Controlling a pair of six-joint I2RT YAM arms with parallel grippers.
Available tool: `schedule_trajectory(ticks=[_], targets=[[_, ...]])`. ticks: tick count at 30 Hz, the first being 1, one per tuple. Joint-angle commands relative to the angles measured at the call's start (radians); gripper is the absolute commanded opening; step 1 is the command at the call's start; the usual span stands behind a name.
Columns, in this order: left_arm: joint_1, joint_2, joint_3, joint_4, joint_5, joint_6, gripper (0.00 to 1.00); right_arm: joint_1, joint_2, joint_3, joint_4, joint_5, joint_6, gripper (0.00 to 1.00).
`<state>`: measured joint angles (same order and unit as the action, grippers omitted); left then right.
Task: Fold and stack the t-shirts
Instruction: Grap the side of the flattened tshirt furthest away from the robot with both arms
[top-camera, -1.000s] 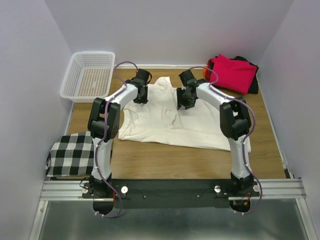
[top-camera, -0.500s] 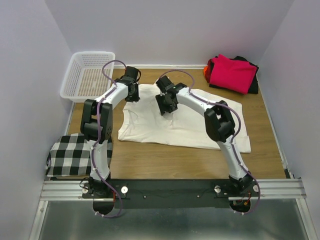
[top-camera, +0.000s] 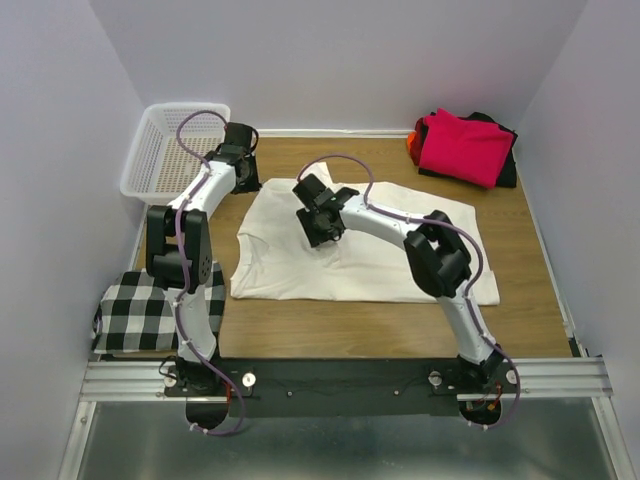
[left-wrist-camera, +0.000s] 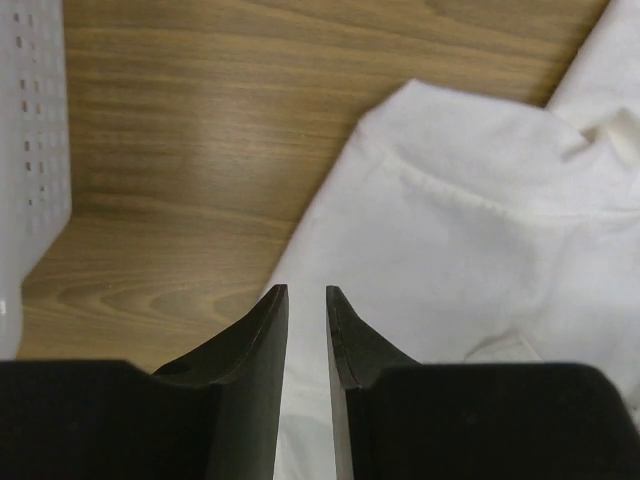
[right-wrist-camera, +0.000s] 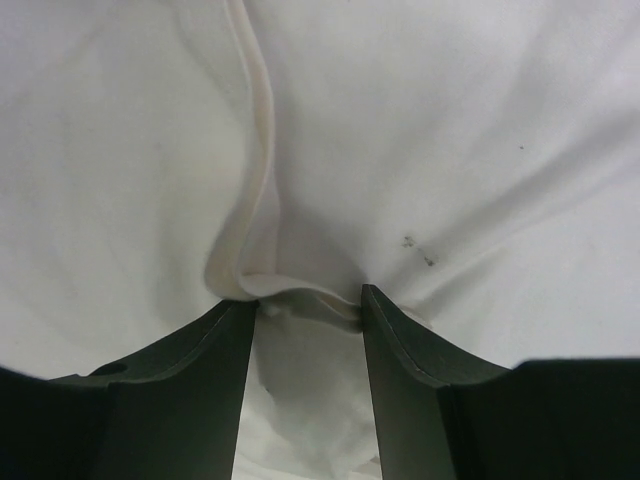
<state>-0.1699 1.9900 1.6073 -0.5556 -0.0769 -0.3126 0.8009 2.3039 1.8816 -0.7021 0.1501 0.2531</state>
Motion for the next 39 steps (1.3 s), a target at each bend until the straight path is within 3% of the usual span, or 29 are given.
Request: schedule_trajectory(ticks=[1,4,11,19,26,32,39], targets=[[0.012,-0.039,0.023,0.011,0.017,0.017,0.3,0.021,-0.029,-0.275,-0.091,0.034,0.008,0.55],[0.012,-0.03,0.034,0.016,0.022,0.023,0.3,0.027,-0.104,-0.387,-0.073,0.014,0.011,0.55],[0.012,0.004,0.088,0.006,0.042,0.027,0.27,0.054,-0.164,-0.475,-0.053,-0.015,0.02,0.55],[0.012,0.024,0.129,-0.004,0.046,0.033,0.27,0.054,-0.097,-0.337,-0.043,0.068,0.038,0.55],[0.012,0.044,0.178,-0.023,0.051,0.043,0.27,0.04,-0.052,-0.196,-0.054,0.27,0.104,0.55],[0.012,0.062,0.206,-0.04,0.031,0.05,0.27,0.009,-0.037,-0.17,-0.074,0.353,0.144,0.56],[0.01,0.096,0.258,-0.043,0.06,0.053,0.27,-0.008,-0.087,-0.134,-0.047,0.306,0.129,0.56]])
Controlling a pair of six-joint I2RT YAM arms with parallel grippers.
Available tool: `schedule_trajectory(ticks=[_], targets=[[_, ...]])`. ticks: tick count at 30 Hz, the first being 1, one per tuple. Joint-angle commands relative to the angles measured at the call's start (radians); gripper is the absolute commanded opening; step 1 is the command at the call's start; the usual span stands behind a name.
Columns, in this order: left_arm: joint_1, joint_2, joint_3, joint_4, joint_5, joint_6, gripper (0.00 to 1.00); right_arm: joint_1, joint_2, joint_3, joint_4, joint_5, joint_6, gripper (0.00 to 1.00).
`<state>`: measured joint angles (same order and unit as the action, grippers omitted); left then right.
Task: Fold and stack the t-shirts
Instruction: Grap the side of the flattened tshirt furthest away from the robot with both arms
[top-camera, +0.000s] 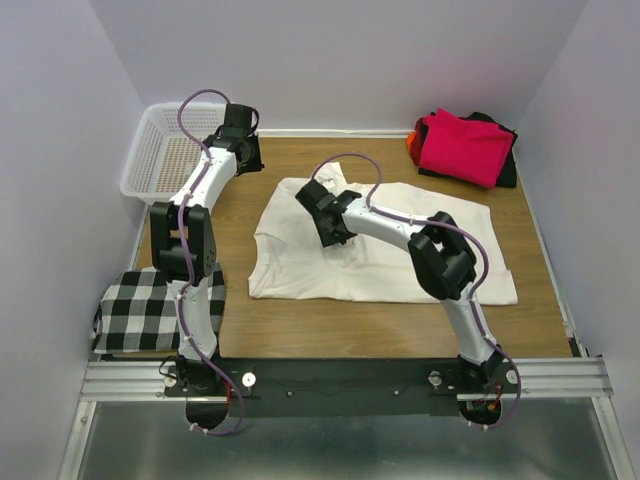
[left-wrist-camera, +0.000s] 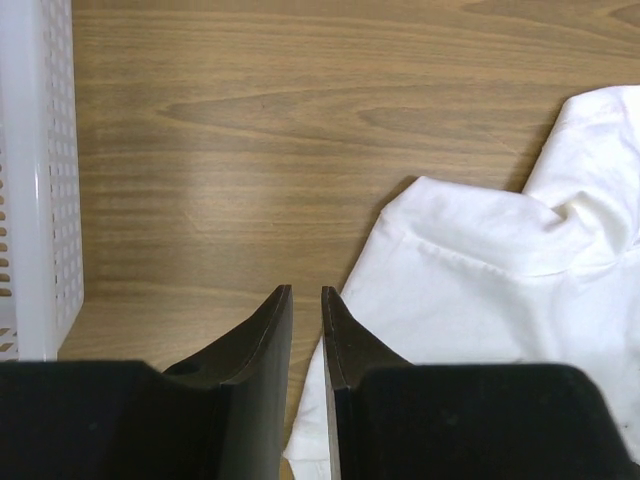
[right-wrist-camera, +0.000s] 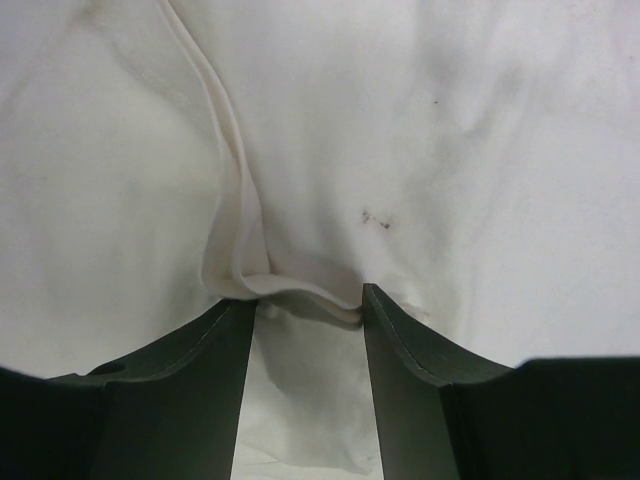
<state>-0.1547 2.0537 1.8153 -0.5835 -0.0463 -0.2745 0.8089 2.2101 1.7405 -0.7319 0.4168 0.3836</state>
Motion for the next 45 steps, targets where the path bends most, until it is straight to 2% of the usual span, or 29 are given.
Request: schedule_trajectory(ticks=[1,6,10,16,24,31,41,45], targets=[[-0.003,0.043,0.055,-0.013,0.036,0.017,0.27,-0.016,-0.012,0.007,0.008,0.031,-0.008,0.56],[-0.005,0.082,0.105,-0.012,0.083,0.021,0.27,-0.017,-0.084,0.03,0.034,0.083,-0.002,0.56],[-0.008,0.112,0.131,-0.013,0.097,0.017,0.27,-0.025,-0.101,0.044,0.034,0.195,0.018,0.57],[-0.013,0.14,0.145,-0.007,0.121,0.018,0.26,-0.048,-0.108,0.057,0.031,0.28,0.038,0.58],[-0.054,0.21,0.209,0.008,0.224,0.046,0.27,-0.068,-0.107,0.087,0.031,0.251,0.05,0.58],[-0.082,0.31,0.292,0.031,0.26,0.032,0.26,-0.178,-0.138,0.071,0.026,0.122,0.118,0.58],[-0.111,0.459,0.449,0.045,0.221,-0.028,0.27,-0.192,-0.147,0.045,0.025,0.037,0.092,0.58],[-0.12,0.499,0.505,0.013,0.165,-0.034,0.32,-0.194,-0.162,0.022,0.025,0.036,0.083,0.58]])
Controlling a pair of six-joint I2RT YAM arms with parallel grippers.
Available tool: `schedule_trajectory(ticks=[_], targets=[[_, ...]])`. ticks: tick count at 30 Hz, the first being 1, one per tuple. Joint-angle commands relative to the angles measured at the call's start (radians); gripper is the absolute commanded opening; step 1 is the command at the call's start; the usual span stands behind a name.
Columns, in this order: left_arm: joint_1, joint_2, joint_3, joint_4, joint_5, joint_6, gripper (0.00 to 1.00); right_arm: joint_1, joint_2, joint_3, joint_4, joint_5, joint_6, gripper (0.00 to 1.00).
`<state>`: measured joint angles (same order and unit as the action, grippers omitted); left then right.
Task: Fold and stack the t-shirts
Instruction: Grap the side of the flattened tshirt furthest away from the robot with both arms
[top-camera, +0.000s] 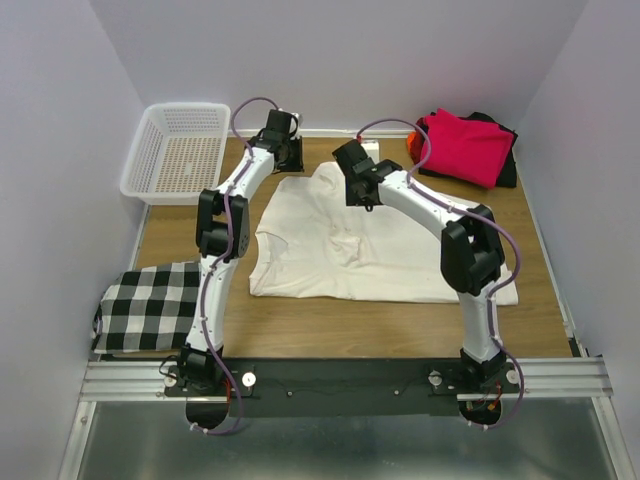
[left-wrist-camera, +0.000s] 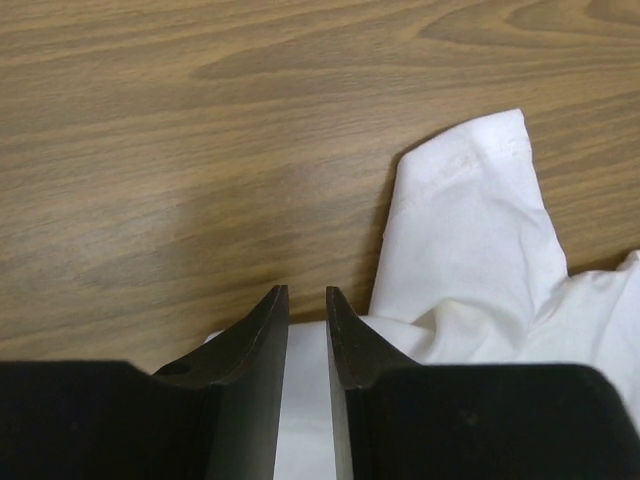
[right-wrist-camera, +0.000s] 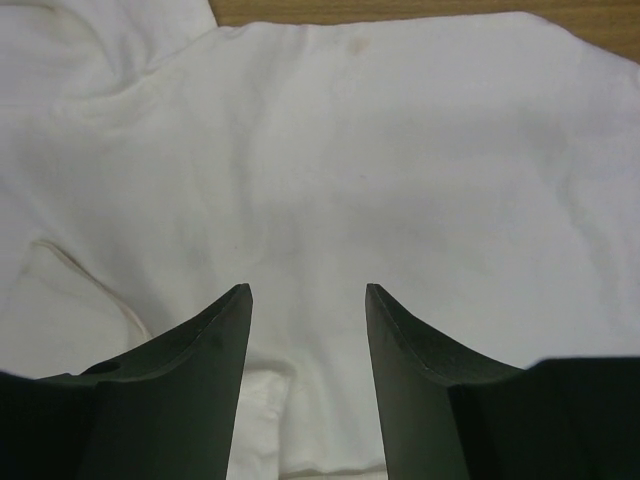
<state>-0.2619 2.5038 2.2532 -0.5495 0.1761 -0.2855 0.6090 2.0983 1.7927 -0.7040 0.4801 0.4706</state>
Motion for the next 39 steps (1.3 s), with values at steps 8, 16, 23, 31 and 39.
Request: schedule_trajectory(ticks=[8,16,23,31,39], targets=[[-0.039,0.076,0.082,-0.125,-0.168,0.016,0.44,-0.002,-0.061,-0.052,-0.003,-0.026,-0.009,0.58],[-0.059,0.078,0.037,-0.19,-0.244,0.023,0.0,-0.012,-0.049,-0.049,-0.003,-0.041,-0.015,0.58],[-0.059,0.004,0.045,-0.173,-0.286,0.019,0.0,-0.015,-0.043,-0.061,-0.002,-0.057,-0.024,0.58],[-0.059,-0.14,0.046,-0.144,-0.291,0.002,0.0,-0.02,-0.04,-0.055,-0.002,-0.054,-0.035,0.57],[-0.054,-0.152,0.077,-0.147,-0.233,-0.009,0.05,-0.026,-0.052,-0.064,-0.002,-0.06,-0.036,0.57]])
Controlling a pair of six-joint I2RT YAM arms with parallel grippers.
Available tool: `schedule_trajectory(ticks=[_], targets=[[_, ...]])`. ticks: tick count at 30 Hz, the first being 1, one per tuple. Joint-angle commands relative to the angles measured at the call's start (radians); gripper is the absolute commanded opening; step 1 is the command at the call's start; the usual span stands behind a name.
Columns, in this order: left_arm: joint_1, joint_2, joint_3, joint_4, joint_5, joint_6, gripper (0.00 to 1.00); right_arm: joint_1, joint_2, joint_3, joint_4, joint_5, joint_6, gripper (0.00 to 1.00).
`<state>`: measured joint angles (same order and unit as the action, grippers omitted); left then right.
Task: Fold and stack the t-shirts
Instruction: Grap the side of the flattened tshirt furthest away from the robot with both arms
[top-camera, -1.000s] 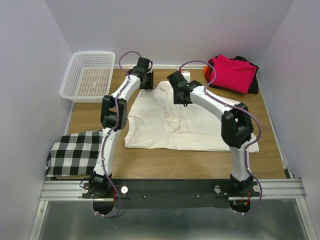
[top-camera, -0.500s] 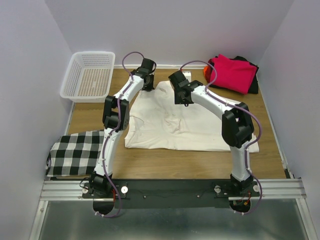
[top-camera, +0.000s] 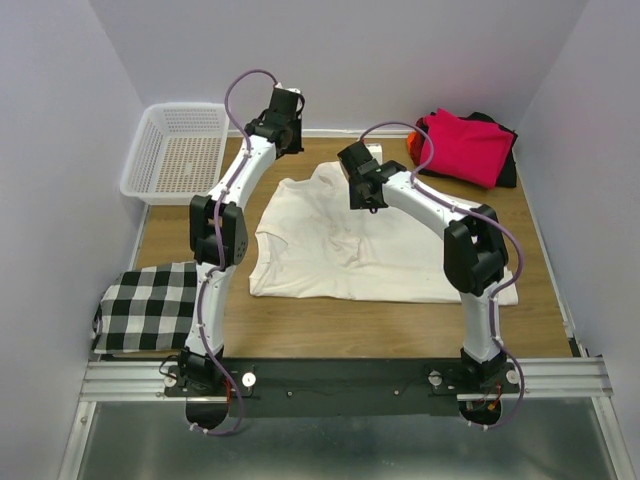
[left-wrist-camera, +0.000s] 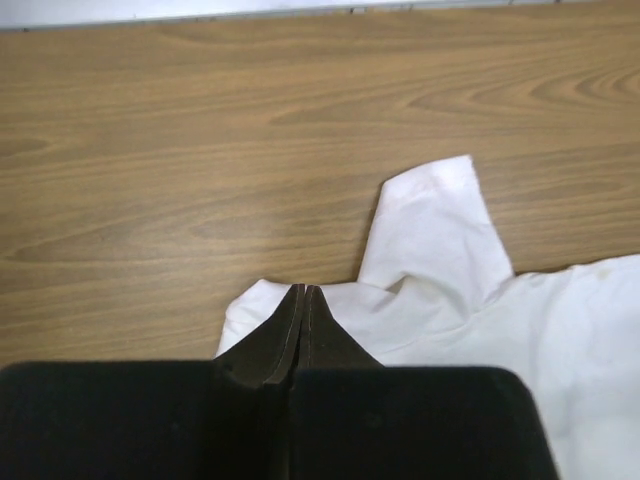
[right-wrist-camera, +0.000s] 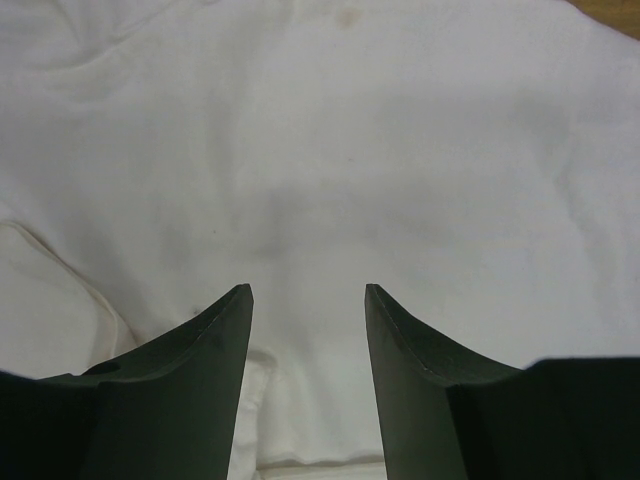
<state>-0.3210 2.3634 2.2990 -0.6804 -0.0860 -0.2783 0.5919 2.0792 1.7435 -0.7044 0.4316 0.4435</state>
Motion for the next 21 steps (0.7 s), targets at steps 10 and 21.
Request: schedule_trajectory(ticks=[10,21], targets=[[0.005,0.036,-0.027,0.002,0.035,-0.009,0.56,-0.009,-0.039,-0.03,0.0,-0.01,-0.009,0.57],[0.005,0.119,-0.081,-0.034,0.031,-0.019,0.59,-0.009,-0.041,-0.036,0.0,0.004,-0.008,0.57]])
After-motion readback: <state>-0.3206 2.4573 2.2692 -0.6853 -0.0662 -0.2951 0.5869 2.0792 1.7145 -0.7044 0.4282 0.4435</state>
